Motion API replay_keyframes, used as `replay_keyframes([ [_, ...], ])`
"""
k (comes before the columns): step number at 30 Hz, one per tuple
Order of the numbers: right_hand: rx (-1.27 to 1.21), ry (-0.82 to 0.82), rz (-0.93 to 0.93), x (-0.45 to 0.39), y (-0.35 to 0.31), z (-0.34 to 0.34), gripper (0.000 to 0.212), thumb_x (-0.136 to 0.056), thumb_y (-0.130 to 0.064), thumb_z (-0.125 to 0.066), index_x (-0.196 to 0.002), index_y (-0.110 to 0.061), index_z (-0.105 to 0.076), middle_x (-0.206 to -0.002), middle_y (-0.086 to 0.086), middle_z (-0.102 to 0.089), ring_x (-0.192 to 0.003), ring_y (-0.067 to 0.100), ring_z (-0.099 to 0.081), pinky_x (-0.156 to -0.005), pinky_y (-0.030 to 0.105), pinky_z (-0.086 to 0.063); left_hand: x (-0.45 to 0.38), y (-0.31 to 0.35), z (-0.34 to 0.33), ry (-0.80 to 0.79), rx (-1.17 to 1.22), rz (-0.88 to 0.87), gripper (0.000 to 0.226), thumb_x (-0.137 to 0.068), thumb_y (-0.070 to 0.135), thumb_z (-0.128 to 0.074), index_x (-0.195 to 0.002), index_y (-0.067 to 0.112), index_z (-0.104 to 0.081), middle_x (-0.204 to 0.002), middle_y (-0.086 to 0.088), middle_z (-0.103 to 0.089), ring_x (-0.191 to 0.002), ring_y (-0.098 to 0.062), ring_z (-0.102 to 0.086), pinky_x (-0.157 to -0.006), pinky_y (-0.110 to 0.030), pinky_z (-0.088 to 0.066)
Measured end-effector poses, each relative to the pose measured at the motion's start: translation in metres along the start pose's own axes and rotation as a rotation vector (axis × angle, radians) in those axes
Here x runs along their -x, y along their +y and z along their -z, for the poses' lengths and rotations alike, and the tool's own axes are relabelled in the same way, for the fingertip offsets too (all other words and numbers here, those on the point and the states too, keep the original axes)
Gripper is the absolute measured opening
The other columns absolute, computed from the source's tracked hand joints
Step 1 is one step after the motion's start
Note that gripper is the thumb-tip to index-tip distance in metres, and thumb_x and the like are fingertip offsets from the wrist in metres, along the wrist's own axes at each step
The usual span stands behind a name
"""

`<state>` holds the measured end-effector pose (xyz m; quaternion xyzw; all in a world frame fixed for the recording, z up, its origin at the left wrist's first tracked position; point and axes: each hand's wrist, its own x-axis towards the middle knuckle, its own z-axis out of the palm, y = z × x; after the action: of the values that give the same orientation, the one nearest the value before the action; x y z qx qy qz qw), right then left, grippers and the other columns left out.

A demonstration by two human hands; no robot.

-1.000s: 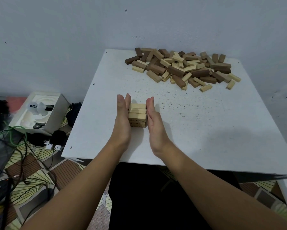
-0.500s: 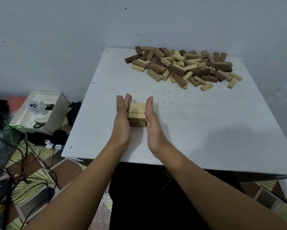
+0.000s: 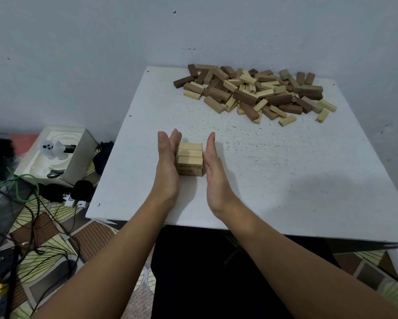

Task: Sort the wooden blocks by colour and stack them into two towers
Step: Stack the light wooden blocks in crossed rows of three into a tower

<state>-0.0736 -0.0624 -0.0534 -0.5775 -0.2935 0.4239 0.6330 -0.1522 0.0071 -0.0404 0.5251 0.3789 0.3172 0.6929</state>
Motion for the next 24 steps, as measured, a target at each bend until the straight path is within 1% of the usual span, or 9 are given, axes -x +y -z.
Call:
replay_keyframes([
  [1, 0.014, 0.011, 0.014, 0.000, -0.003, 0.004, 0.067, -0.104, -0.046, -0.028, -0.164, -0.032, -0.001, -0.166, -0.022, 0.000, -0.143, -0.021, -0.013, -0.110, 0.000, -0.017, -0.001, 0.003, 0.000, 0.017, 0.001, -0.005, 0.112, -0.071, 0.099, -0.025, -0.160, 0.033, -0.036, -0.161, 0.016, -0.041, -0.147, -0.001, -0.037, -0.127, -0.040, -0.023],
  [3, 0.084, 0.055, 0.046, -0.002, -0.011, 0.017, 0.059, -0.108, -0.039, -0.027, -0.164, -0.032, -0.010, -0.167, -0.020, -0.012, -0.136, -0.024, -0.022, -0.100, -0.004, -0.022, -0.005, 0.011, 0.002, 0.088, -0.038, -0.038, 0.095, -0.085, 0.089, -0.016, -0.156, 0.032, -0.043, -0.156, 0.010, -0.049, -0.144, -0.005, -0.042, -0.126, -0.040, -0.025],
  [6, 0.284, 0.166, 0.125, -0.014, -0.027, 0.051, 0.057, -0.100, -0.044, -0.034, -0.157, -0.036, -0.031, -0.155, -0.010, -0.037, -0.142, 0.001, -0.033, -0.109, 0.018, -0.028, -0.019, 0.034, 0.001, 0.205, -0.142, -0.129, 0.064, -0.107, 0.064, -0.019, -0.144, 0.027, -0.056, -0.136, 0.005, -0.061, -0.130, -0.010, -0.053, -0.118, -0.037, -0.037],
  [8, 0.449, 0.239, 0.157, -0.026, -0.035, 0.082, 0.047, -0.105, -0.040, -0.041, -0.152, -0.034, -0.041, -0.141, -0.008, -0.042, -0.135, 0.006, -0.039, -0.116, 0.035, -0.033, -0.029, 0.056, -0.006, 0.212, -0.257, -0.197, 0.042, -0.110, 0.053, -0.033, -0.129, 0.028, -0.062, -0.122, 0.006, -0.064, -0.114, -0.003, -0.057, -0.104, -0.026, -0.043],
  [10, 0.627, 0.294, 0.148, -0.036, -0.040, 0.117, 0.042, -0.104, -0.036, -0.049, -0.146, -0.037, -0.046, -0.135, -0.007, -0.042, -0.132, 0.013, -0.041, -0.116, 0.044, -0.036, -0.041, 0.074, -0.018, 0.146, -0.459, -0.261, 0.023, -0.108, 0.044, -0.046, -0.116, 0.030, -0.063, -0.110, 0.012, -0.063, -0.097, 0.008, -0.056, -0.089, -0.016, -0.046],
  [13, 0.876, 0.337, 0.114, -0.044, -0.046, 0.166, 0.044, -0.102, -0.031, -0.054, -0.145, -0.038, -0.049, -0.139, 0.002, -0.041, -0.133, 0.023, -0.039, -0.113, 0.041, -0.035, -0.058, 0.085, -0.051, 0.007, -0.750, -0.339, 0.024, -0.106, 0.037, -0.053, -0.122, 0.028, -0.069, -0.110, 0.013, -0.063, -0.095, 0.001, -0.057, -0.084, -0.024, -0.047],
  [17, 1.097, 0.349, 0.085, -0.048, -0.052, 0.219, 0.049, -0.102, -0.024, -0.052, -0.149, -0.034, -0.048, -0.140, 0.009, -0.042, -0.133, 0.033, -0.036, -0.111, 0.042, -0.034, -0.080, 0.069, -0.115, -0.158, -1.016, -0.389, 0.032, -0.104, 0.032, -0.053, -0.134, 0.031, -0.066, -0.127, -0.004, -0.062, -0.118, -0.024, -0.058, -0.103, -0.044, -0.049],
  [20, 1.218, 0.315, 0.073, -0.053, -0.055, 0.249, 0.052, -0.102, -0.022, -0.053, -0.152, -0.032, -0.044, -0.146, 0.011, -0.040, -0.133, 0.035, -0.035, -0.111, 0.047, -0.036, -0.091, 0.039, -0.157, -0.252, -1.106, -0.306, 0.040, -0.104, 0.033, -0.048, -0.143, 0.034, -0.057, -0.137, -0.011, -0.055, -0.124, -0.035, -0.052, -0.101, -0.054, -0.052],
  [24, 1.323, 0.255, 0.037, -0.059, -0.053, 0.276, 0.057, -0.103, -0.029, -0.052, -0.158, -0.033, -0.035, -0.156, 0.009, -0.034, -0.137, 0.036, -0.033, -0.112, 0.046, -0.034, -0.095, -0.001, -0.192, -0.224, -1.209, -0.177, 0.051, -0.107, 0.036, -0.045, -0.157, 0.036, -0.036, -0.150, -0.018, -0.035, -0.139, -0.039, -0.030, -0.111, -0.051, -0.039],
])
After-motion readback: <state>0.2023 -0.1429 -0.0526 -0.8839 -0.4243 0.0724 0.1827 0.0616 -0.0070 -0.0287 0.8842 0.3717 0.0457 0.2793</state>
